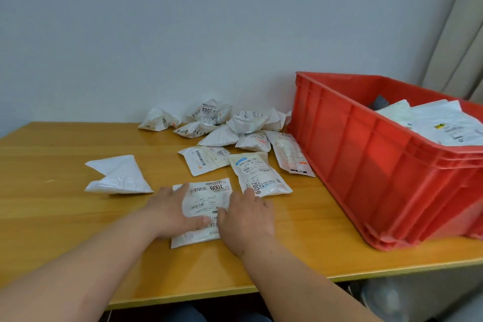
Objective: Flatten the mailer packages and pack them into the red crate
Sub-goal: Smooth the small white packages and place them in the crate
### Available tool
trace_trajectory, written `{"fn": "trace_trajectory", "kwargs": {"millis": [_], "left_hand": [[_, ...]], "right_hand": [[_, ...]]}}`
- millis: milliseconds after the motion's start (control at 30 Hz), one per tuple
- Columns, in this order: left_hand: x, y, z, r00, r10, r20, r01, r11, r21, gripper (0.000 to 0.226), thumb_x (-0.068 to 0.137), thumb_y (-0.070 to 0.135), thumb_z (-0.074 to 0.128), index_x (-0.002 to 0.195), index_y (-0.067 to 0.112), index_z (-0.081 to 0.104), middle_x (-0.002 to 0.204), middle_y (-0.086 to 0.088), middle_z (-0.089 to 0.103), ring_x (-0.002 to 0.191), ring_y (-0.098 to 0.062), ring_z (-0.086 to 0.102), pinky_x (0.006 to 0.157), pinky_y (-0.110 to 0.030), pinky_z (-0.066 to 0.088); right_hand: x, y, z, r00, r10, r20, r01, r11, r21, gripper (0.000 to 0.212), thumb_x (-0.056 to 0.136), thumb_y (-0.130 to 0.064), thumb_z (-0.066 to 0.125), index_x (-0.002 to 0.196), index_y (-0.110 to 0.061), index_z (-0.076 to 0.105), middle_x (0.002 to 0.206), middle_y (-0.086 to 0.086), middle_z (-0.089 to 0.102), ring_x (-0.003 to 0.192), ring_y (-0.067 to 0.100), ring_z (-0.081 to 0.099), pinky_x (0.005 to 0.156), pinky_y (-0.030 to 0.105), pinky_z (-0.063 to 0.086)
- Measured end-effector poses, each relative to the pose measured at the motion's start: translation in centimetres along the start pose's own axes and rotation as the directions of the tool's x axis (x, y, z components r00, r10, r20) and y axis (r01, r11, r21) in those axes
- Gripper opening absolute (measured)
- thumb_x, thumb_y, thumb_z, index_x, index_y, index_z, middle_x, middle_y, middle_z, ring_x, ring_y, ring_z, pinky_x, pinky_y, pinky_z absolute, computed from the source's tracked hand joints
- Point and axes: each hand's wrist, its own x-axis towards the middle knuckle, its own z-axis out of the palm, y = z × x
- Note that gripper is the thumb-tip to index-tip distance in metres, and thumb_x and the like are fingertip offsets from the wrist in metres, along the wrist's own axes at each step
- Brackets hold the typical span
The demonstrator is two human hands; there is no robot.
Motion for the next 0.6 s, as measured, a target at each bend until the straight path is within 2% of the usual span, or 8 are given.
{"fn": "trace_trajectory", "kwargs": {"millis": [67,133,200,300,400,500,533,600], "left_hand": [[-0.2,0.6,-0.2,0.996,-0.086,-0.010,0.078,0.943,-0.324,0.095,0.081,0.059,0.067,0.154,0.024,0.017,0.152,-0.010,0.035,0.135,-0.030,0.041,0.104,-0.040,0.043],[-0.5,1.4,-0.1,0.986,-0.168,-0.016,0.127,0.800,-0.586,0.047,0.089,0.032,0.069,0.129,0.022,0.046,0.119,-0.010,0.061,0.105,-0.031,0.062,0.079,-0.040,0.055],[-0.4,1.7,0.4,0.971,-0.239,-0.006,0.163,0.681,-0.714,0.012,0.094,0.011,0.061,0.101,0.018,0.054,0.099,-0.014,0.066,0.093,-0.033,0.066,0.078,-0.044,0.055],[-0.1,0.9,0.9,0.938,-0.333,0.096,0.257,0.482,-0.838,0.010,0.094,-0.002,0.056,0.101,0.005,0.058,0.097,-0.021,0.067,0.093,-0.038,0.066,0.087,-0.047,0.053],[-0.3,-0.1,0.8,0.915,-0.359,0.186,0.324,0.376,-0.868,0.011,0.091,-0.005,0.060,0.102,-0.006,0.058,0.100,-0.026,0.068,0.096,-0.042,0.066,0.094,-0.057,0.050],[-1.2,-0.3,0.3,0.918,-0.339,0.208,0.318,0.314,-0.895,0.012,0.093,-0.004,0.056,0.104,-0.006,0.059,0.100,-0.026,0.069,0.097,-0.042,0.066,0.095,-0.058,0.049],[-1.7,-0.2,0.0,0.927,-0.318,0.196,0.291,0.284,-0.914,0.013,0.095,-0.003,0.054,0.107,-0.005,0.058,0.103,-0.026,0.068,0.098,-0.042,0.066,0.096,-0.058,0.049],[-2.4,0.1,-0.9,0.957,-0.250,0.144,0.195,0.193,-0.962,0.018,0.098,-0.002,0.047,0.112,0.003,0.057,0.107,-0.026,0.067,0.101,-0.044,0.064,0.094,-0.062,0.048]], "right_hand": [[-0.3,0.0,-0.8,0.995,0.053,0.086,-0.051,0.998,-0.022,0.050,0.101,-0.046,0.030,0.133,-0.011,0.046,0.129,0.013,0.050,0.114,0.029,0.052,0.094,0.043,0.038],[-0.5,-0.2,-1.8,0.984,0.081,0.159,-0.090,0.995,0.050,0.046,0.098,-0.036,0.039,0.134,-0.009,0.046,0.132,0.013,0.049,0.117,0.029,0.052,0.096,0.041,0.041],[-0.4,-0.4,-2.4,0.967,0.107,0.232,-0.147,0.976,0.163,0.040,0.094,-0.028,0.047,0.129,-0.010,0.052,0.130,0.011,0.052,0.116,0.028,0.055,0.097,0.039,0.046],[0.0,-0.5,-2.5,0.933,0.167,0.319,-0.276,0.902,0.333,0.012,0.089,-0.023,0.051,0.093,-0.014,0.057,0.113,0.008,0.059,0.102,0.026,0.061,0.088,0.035,0.053],[0.4,-0.5,-2.3,0.903,0.171,0.394,-0.353,0.818,0.455,0.023,0.090,-0.022,0.056,0.072,-0.016,0.042,0.084,0.001,0.053,0.089,0.022,0.058,0.079,0.030,0.052],[0.7,-0.5,-2.8,0.876,0.146,0.459,-0.398,0.756,0.519,0.017,0.093,-0.021,0.057,0.082,-0.010,0.049,0.082,0.000,0.051,0.089,0.020,0.054,0.080,0.028,0.049],[0.8,-0.6,-3.1,0.876,0.120,0.468,-0.396,0.733,0.553,0.013,0.094,-0.021,0.056,0.094,-0.008,0.054,0.090,0.002,0.055,0.091,0.020,0.053,0.082,0.028,0.049],[1.0,-0.7,-3.6,0.881,0.067,0.467,-0.382,0.684,0.622,0.024,0.096,-0.021,0.053,0.116,-0.008,0.055,0.108,0.007,0.058,0.095,0.021,0.053,0.083,0.028,0.047]]}}
